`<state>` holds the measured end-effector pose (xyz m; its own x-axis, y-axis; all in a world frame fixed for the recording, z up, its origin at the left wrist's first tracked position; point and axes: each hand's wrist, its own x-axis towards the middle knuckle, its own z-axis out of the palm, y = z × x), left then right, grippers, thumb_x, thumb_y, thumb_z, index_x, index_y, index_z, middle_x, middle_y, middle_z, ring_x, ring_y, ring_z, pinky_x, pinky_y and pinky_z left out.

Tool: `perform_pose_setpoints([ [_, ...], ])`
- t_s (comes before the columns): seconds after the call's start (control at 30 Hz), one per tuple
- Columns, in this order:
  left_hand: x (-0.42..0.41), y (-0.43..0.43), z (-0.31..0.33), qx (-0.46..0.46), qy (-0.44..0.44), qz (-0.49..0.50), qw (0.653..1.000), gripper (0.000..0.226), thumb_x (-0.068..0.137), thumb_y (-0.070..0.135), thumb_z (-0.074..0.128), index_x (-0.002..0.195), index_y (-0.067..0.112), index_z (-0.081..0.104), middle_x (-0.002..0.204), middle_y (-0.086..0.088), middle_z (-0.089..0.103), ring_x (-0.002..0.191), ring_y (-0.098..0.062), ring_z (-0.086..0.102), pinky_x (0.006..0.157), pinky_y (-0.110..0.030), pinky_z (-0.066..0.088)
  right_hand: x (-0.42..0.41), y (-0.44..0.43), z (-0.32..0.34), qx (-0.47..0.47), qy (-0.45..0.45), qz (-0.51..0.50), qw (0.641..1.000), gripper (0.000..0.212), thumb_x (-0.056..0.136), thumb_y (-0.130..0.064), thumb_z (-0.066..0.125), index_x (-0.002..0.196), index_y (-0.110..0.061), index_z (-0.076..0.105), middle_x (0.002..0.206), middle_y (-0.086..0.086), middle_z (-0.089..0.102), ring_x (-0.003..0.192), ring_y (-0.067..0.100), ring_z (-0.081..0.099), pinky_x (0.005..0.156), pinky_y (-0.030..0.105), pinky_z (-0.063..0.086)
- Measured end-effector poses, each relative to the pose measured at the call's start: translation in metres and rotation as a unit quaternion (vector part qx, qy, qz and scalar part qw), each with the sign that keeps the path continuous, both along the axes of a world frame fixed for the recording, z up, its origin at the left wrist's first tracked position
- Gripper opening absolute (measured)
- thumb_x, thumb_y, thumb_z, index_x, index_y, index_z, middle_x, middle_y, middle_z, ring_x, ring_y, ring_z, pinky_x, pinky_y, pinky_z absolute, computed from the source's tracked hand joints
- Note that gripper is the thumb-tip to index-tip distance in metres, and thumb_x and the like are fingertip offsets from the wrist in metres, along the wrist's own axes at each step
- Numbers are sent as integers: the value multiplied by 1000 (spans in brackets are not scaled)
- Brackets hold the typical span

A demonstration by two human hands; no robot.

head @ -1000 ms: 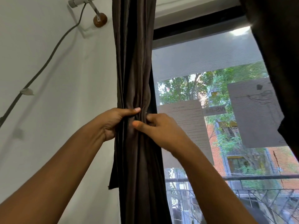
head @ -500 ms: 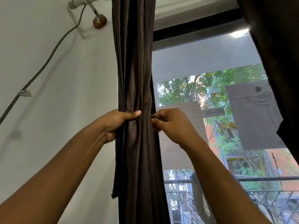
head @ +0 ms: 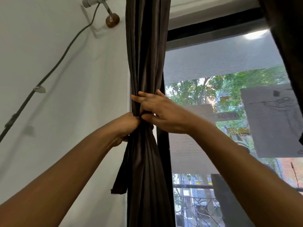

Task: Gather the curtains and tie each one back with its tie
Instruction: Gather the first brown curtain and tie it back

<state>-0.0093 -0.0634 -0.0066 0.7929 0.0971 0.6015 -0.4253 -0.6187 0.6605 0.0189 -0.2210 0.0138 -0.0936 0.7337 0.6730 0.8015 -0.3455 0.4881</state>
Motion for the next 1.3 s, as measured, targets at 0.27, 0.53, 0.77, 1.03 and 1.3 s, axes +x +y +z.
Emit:
perform_pose_setpoints([
  [0.27,-24,26,-10,12,118,44,992,46,100,51,32,107,18,63,99,-8,67,84,-23,65,62,-33,54,-11,36,29,-98,-97,-33,990,14,98,-22,37,94,-17,50,101,5,63,108,16,54,115,30,-9],
  [0.53,-44,86,-46,20,177,-67,982,35,76,47,68,93,16,73,76,-1,62,65,-12,57,69,-31,54,3,33,22,-32,-128,9,991,13,99,-21,37,91,-15,45,75,6,52,76,16,50,112,17,-5],
  [0.77,-26,95,-64,-25,44,-69,996,38,76,54,71,107,33,71,102,9,71,92,-8,69,89,-43,57,15,30,18,-9,-107,40,993,13,98,-18,38,86,-21,38,72,2,47,73,13,45,114,20,0],
  [1.03,27,55,-98,-204,66,-280,936,37,87,41,45,94,30,79,97,0,76,91,-14,73,72,-24,57,11,29,17,2,-86,72,994,11,97,-19,36,87,-20,40,71,2,48,73,13,46,115,21,2],
  [1.3,41,39,-93,-98,14,-226,969,31,96,27,47,98,28,78,100,0,75,95,-16,71,80,-30,57,12,21,16,4,-70,66,995,11,97,-16,38,88,-19,41,72,-2,48,76,13,47,116,24,4],
])
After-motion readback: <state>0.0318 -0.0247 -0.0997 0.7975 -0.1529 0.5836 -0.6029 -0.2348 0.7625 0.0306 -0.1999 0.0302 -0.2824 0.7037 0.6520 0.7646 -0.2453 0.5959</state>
